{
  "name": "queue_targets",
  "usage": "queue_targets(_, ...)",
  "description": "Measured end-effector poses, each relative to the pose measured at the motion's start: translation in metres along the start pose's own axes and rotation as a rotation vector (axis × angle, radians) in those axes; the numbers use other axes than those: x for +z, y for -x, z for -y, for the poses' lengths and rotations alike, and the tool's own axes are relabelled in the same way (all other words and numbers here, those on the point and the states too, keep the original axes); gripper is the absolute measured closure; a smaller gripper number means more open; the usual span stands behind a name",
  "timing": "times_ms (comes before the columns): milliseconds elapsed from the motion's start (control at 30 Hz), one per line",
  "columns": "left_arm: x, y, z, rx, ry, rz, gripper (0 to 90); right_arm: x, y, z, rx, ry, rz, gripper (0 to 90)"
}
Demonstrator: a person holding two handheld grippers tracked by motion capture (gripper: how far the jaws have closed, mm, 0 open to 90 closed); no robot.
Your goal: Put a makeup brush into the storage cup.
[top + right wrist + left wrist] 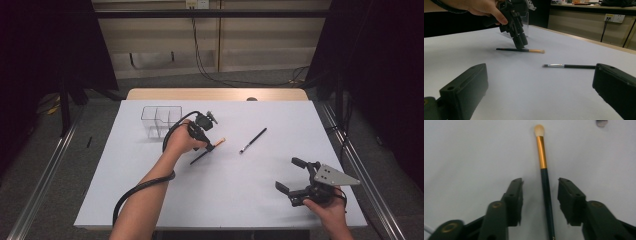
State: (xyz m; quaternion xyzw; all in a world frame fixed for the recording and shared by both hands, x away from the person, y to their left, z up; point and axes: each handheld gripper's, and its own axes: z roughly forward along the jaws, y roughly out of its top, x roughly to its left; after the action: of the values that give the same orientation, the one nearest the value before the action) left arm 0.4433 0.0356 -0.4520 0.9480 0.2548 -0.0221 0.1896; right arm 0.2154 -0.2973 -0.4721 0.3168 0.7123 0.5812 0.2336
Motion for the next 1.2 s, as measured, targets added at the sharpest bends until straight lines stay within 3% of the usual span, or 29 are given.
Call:
queue_targets(133,0.002,0.001,-0.001,-0.005,-0.032,0.033,63.4,0.001,0.0,0.001,-0.001,-0.008,0.0,0.0)
queue_targets(267,0.005,0.003,-0.003,0.004,-0.056,0.028,71.9,0.0,0.0,0.001,-0.004,-0.009,0.001,0.0)
queue_targets(333,0.007,0.006,-0.006,0.049,-0.092,-0.007,77.7,0.001,0.001,0.001,-0.008,-0.013,0.006,0.0)
queue_targets(433,0.007,0.007,-0.011,0.063,-0.13,-0.027,83.3,0.001,0.0,0.001,-0.008,-0.018,0.004,0.0)
queue_targets(600,0.009,0.01,-0.014,0.08,-0.152,-0.043,83.5,0.001,0.001,0.001,-0.013,-0.02,0.004,0.0)
queue_targets(933,0.007,0.013,-0.012,0.063,-0.126,-0.064,83.6,0.0,0.002,0.001,-0.007,-0.014,0.01,0.0)
queue_targets(1033,0.001,0.011,-0.01,0.023,-0.051,-0.049,83.6,-0.001,0.003,0.001,-0.005,-0.017,0.015,0.0)
queue_targets(1100,-0.001,0.01,-0.01,0.015,-0.041,-0.046,83.6,-0.001,0.003,0.001,-0.004,-0.017,0.015,0.0)
queue_targets(1167,-0.006,0.009,-0.009,0.001,0.013,-0.035,83.6,0.0,0.003,0.001,-0.004,-0.018,0.014,0.0)
queue_targets(1200,-0.006,0.009,-0.009,0.001,0.013,-0.035,83.6,0.0,0.003,0.001,-0.004,-0.018,0.014,0.0)
